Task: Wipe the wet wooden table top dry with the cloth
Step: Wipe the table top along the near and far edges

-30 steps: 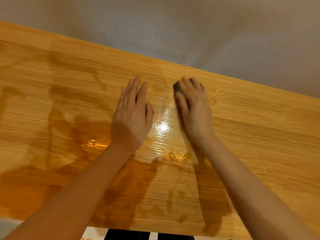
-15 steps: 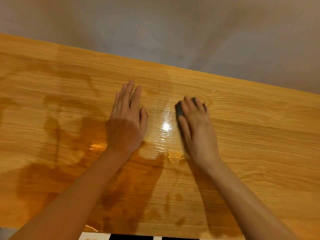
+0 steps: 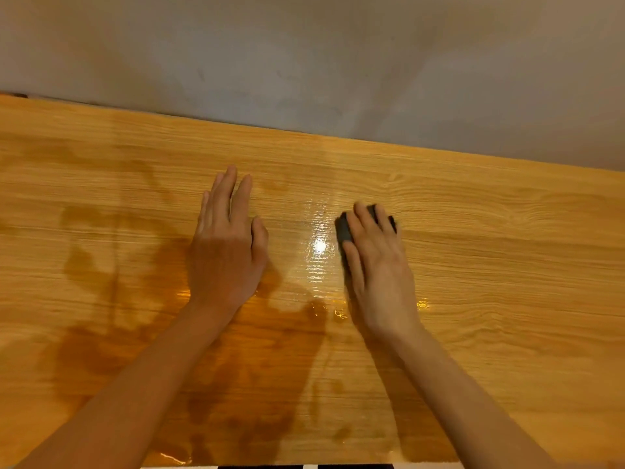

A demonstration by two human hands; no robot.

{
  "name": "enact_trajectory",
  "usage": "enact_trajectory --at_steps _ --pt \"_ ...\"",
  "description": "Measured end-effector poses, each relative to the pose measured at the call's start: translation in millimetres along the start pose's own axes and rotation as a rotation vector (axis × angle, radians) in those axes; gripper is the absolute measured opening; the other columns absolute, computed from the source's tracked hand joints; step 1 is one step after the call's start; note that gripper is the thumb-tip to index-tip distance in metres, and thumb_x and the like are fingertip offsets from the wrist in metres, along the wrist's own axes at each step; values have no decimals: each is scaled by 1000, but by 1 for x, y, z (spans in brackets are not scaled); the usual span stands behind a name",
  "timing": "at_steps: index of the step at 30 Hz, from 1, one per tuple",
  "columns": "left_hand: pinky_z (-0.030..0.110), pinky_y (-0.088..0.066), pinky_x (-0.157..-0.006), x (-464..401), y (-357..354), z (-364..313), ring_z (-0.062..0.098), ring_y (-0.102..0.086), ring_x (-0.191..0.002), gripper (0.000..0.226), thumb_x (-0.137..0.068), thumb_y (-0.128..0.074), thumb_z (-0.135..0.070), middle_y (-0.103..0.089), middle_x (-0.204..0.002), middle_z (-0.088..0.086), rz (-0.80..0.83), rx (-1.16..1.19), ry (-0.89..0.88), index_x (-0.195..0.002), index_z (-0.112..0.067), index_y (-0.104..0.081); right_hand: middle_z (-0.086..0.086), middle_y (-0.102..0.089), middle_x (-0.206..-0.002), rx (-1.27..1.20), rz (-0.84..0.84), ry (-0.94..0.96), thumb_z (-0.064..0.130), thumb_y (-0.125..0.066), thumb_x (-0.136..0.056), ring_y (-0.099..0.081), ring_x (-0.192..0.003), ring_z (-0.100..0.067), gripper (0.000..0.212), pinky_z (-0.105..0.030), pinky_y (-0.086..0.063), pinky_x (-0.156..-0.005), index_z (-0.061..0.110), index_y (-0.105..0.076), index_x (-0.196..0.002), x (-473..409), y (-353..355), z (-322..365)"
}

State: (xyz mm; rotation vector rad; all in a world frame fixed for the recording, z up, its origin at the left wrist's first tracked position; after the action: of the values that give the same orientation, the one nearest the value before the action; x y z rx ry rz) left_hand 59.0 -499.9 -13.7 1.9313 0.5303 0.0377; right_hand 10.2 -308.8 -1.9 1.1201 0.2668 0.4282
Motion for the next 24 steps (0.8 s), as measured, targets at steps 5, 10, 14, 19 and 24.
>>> enact_trajectory --at_steps 5,10,14,19,24 --pt "40 -16 -128 1 0 0 34 -32 -151 49 -100 -45 -10 -36 -160 20 -1 22 -13 -148 1 -45 -9 -36 -154 -53 -108 -183 24 -31 -106 -19 -148 -28 43 -44 -12 -122 8 -40 -145 -102 16 -44" --pt "39 -15 -128 2 0 -1 35 -31 -151 48 -102 -45 -10 -36 -160 21 -9 32 -18 -148 2 -44 -5 -31 -157 -43 -109 -169 24 -31 -106 -13 -150 -21 44 -46 -12 -122 10 -38 -147 10 15 -31" --pt "42 -16 -128 0 -1 0 33 -30 -152 50 -102 -43 -13 -35 -161 20 8 32 -7 -150 1 -42 -3 -33 -155 -11 -41 -106 26 -35 -103 -13 -149 -17 46 -44 -11 -121 10 -37 -147 75 10 -18" --pt "39 -12 -128 0 -2 1 32 -26 -153 51 -104 -40 -19 -31 -163 19 53 35 2 -152 0 -39 -7 -36 -154 -59 -92 -152 26 -36 -105 -19 -148 -26 44 -41 -10 -122 10 -42 -145 -29 18 -42" --pt "39 -12 -128 0 -2 1 34 -25 -153 52 -105 -38 -20 -30 -163 20 70 12 -7 -152 1 -38 -8 -35 -155 -119 -170 -255 24 -35 -104 -18 -148 -27 44 -43 -11 -122 9 -42 -145 -70 19 -56"
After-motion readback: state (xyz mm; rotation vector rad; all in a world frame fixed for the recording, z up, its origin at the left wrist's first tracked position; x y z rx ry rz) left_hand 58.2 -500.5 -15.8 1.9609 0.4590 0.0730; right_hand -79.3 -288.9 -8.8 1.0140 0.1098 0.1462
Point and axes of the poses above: each hand's wrist, its own x-axis away from the middle knuckle, its own y-axis out of the back of the hand, z = x × y, the point moved 10 cm from there along -x, towards the middle knuckle
